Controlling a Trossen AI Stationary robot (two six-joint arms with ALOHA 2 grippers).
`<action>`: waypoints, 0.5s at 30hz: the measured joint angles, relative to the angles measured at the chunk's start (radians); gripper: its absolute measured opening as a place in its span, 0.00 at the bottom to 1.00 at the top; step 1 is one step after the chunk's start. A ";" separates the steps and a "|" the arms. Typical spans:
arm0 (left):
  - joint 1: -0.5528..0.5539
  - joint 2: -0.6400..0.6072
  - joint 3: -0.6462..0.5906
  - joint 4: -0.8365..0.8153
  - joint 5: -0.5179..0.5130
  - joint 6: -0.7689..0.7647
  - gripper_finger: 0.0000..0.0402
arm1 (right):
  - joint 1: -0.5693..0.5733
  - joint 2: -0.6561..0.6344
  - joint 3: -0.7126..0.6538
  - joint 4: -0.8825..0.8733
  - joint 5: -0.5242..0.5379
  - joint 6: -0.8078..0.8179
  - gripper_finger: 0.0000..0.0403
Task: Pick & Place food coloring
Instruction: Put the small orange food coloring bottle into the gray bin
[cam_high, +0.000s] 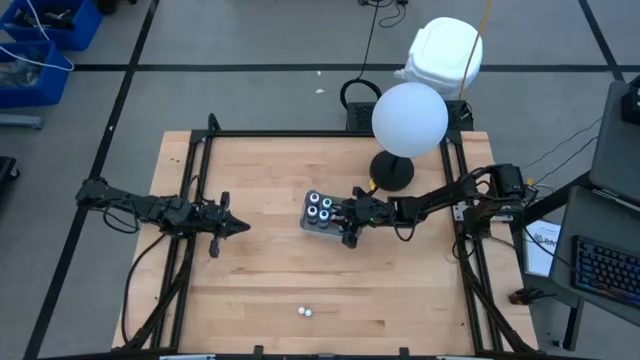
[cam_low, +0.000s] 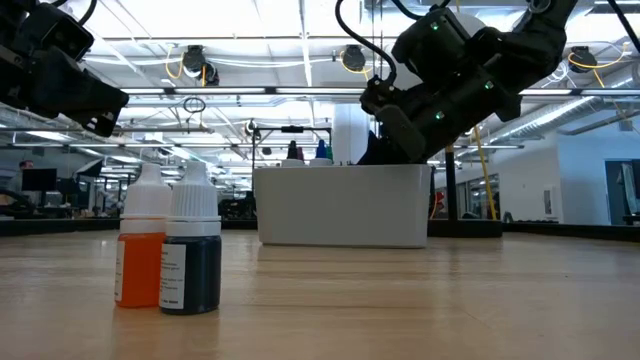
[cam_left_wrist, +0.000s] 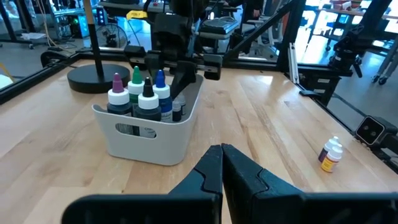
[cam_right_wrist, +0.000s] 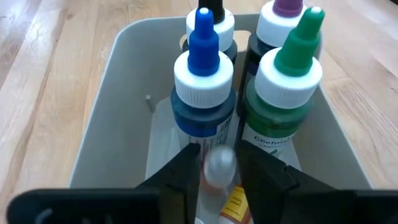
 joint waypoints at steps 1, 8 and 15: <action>0.000 0.000 0.000 0.000 0.000 0.000 0.03 | 0.000 0.000 0.000 0.000 0.000 0.002 0.26; 0.000 0.000 0.000 0.000 0.000 0.000 0.03 | 0.000 -0.016 -0.002 -0.011 -0.001 0.019 0.34; 0.000 0.000 0.000 -0.008 0.000 -0.001 0.03 | 0.019 -0.236 -0.003 -0.150 -0.003 0.011 0.36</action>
